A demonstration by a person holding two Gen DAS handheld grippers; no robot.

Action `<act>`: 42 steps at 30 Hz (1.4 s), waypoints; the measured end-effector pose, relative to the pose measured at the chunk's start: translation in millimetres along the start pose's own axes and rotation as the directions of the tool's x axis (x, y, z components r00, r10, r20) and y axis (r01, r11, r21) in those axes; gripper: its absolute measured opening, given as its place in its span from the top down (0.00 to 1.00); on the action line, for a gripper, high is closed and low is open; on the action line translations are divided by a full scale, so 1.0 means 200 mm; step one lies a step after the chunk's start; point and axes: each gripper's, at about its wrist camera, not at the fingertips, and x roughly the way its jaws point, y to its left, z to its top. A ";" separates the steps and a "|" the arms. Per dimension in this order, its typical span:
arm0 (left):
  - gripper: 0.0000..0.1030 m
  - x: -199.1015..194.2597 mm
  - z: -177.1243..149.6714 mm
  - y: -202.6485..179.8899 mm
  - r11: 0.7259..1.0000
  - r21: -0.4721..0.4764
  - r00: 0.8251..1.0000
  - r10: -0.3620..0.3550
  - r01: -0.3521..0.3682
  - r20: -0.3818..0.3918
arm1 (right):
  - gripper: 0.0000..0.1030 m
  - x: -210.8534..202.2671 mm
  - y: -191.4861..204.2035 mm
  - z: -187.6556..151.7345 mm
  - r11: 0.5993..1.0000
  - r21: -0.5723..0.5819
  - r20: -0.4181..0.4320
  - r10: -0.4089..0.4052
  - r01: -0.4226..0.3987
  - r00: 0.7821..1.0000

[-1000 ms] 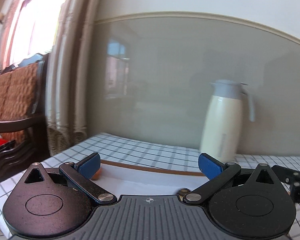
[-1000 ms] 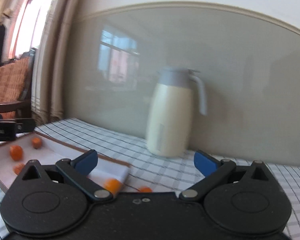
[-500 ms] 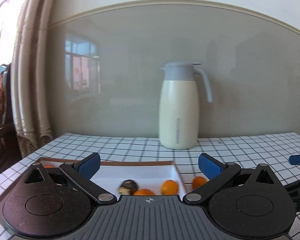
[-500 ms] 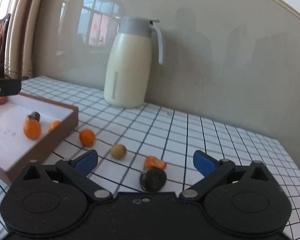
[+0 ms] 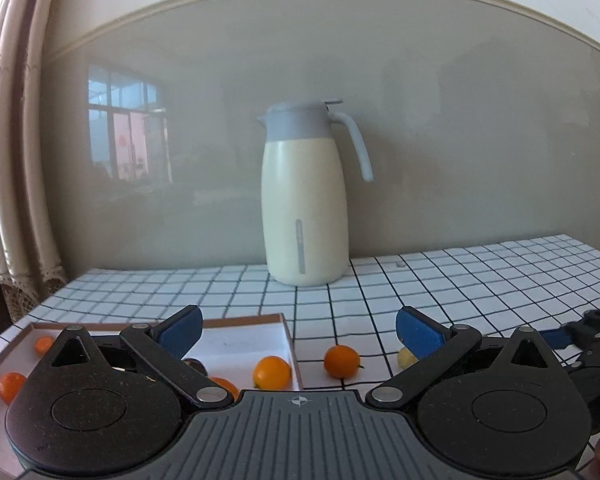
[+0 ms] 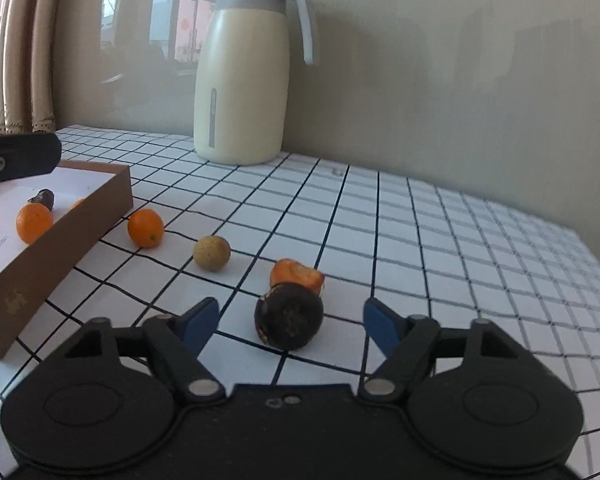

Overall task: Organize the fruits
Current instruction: 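Grasp a small yellow-brown fruit with the left tool while the right tool grasps another dark brown fruit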

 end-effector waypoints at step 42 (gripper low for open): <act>0.74 0.46 -0.09 -0.54 0.980 0.145 0.955 -0.090 0.135 -0.283 | 0.72 -0.01 -0.34 -0.06 0.994 0.090 -0.054 -0.061 0.066 0.997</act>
